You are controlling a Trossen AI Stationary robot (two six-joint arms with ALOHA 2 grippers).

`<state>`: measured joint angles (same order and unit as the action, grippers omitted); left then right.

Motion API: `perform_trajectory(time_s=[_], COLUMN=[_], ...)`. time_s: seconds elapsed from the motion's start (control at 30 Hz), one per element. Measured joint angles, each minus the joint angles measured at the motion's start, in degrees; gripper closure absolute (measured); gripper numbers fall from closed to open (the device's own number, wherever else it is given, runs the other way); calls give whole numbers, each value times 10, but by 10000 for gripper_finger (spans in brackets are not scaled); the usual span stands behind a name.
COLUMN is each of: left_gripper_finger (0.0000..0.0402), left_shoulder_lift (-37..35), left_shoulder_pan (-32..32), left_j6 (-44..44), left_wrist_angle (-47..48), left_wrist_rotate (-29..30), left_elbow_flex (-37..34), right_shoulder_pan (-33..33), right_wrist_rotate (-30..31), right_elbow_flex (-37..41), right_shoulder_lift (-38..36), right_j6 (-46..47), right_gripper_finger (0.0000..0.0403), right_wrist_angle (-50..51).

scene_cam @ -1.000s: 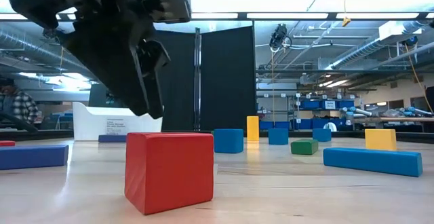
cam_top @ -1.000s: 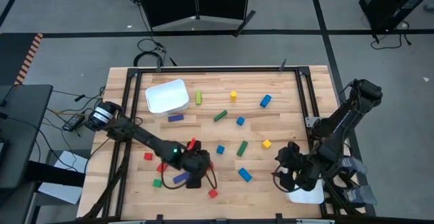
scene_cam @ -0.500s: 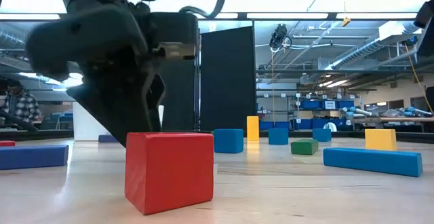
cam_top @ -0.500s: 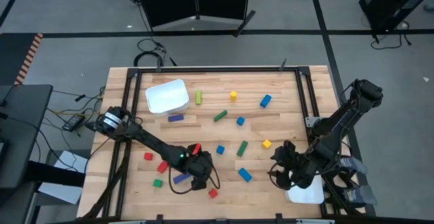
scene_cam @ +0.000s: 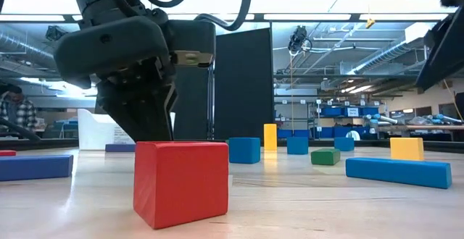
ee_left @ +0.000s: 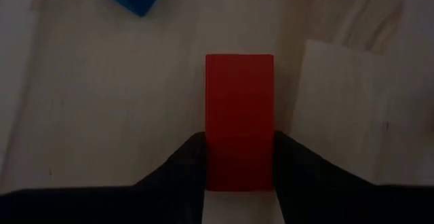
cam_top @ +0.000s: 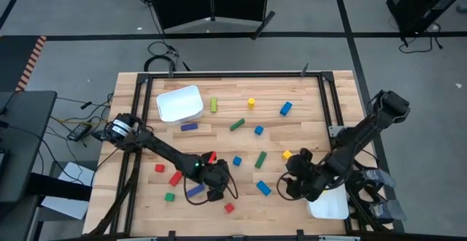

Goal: Sort blocks by size
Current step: Put the large red block into the top white bin

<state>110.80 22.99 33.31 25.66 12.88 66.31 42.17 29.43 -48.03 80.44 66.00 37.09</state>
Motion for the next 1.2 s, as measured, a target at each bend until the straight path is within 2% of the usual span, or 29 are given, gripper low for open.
perform_trajectory(time_s=[0.17, 0.27, 0.47, 0.6, 0.77, 0.9, 1.03, 1.2], left_gripper_finger=[267, 267, 267, 267, 267, 267, 267, 267], left_shoulder_lift=[-16, -42, -150, -247, -359, -424, -458, -459], left_shoulder_pan=[-1, -4, -18, -55, -140, -239, -333, -426], left_j6=[-21, -33, -47, -37, -28, -29, -42, -69], left_wrist_angle=[-5, 21, 55, 100, 137, 154, 142, 101], left_wrist_rotate=[7, 48, 107, 162, 176, 152, 112, 62], left_elbow_flex=[-3, -7, -17, -44, -109, -170, -225, -267], right_shoulder_pan=[-19, -27, -41, -57, -81, -101, -117, -135], right_wrist_rotate=[-2, -2, 4, 16, 33, 38, 38, 38], right_elbow_flex=[0, 0, 0, 0, 0, 0, 0, 0], right_shoulder_lift=[-1, -4, -3, -3, -3, -3, -3, 3], right_j6=[-15, -28, -53, -86, -147, -195, -229, -274], right_gripper_finger=[113, 115, 114, 117, 119, 119, 121, 120], right_wrist_angle=[-2, -5, -19, -48, -106, -151, -186, -224])
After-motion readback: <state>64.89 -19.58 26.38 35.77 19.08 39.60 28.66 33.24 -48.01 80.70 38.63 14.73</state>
